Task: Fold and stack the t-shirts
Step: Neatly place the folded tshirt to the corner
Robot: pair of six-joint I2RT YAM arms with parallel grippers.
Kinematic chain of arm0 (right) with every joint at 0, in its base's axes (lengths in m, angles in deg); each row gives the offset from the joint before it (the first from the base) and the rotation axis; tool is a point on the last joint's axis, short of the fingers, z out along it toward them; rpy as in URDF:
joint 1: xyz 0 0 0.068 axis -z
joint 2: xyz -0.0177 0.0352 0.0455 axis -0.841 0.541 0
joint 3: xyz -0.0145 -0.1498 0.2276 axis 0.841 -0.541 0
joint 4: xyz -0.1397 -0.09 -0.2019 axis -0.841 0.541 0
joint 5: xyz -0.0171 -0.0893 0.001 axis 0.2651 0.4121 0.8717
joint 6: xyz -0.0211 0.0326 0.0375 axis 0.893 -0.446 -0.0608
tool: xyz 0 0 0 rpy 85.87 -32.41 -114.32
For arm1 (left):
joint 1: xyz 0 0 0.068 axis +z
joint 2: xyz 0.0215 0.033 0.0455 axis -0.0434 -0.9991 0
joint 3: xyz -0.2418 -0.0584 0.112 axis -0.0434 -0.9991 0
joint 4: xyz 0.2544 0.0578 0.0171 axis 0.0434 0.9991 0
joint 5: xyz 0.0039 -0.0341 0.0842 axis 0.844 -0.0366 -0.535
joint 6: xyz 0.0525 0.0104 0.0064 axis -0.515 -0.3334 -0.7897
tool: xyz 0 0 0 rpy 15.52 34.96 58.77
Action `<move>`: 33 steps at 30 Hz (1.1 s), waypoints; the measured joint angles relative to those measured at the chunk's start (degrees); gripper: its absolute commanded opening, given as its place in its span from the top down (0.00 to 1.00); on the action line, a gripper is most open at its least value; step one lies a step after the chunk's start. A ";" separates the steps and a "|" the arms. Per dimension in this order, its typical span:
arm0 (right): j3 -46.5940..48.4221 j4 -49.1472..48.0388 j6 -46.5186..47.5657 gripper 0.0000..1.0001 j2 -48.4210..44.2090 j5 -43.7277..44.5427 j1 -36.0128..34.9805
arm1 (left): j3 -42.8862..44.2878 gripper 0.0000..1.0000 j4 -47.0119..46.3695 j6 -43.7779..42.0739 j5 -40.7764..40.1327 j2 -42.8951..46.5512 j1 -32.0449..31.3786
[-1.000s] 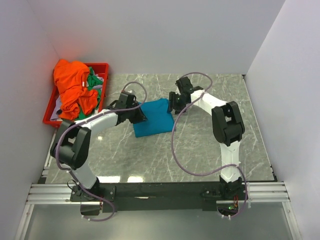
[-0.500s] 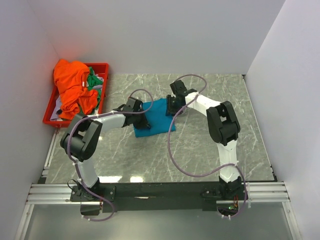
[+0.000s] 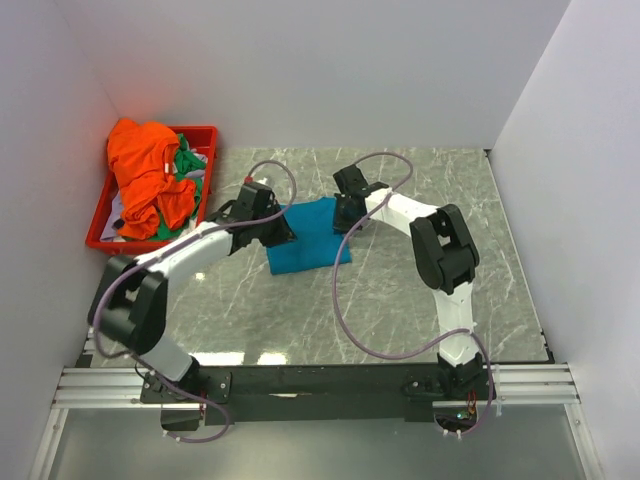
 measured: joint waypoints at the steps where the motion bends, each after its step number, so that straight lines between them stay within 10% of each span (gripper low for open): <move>1: -0.59 -0.22 -1.03 1.00 -0.37 0.61 0.07 | 0.02 0.87 0.37 -0.13 -0.02 1.38 0.00; 33: -30.62 24.48 -35.78 1.00 -28.41 25.20 33.05 | -3.43 0.86 1.75 -2.03 7.58 11.82 -0.28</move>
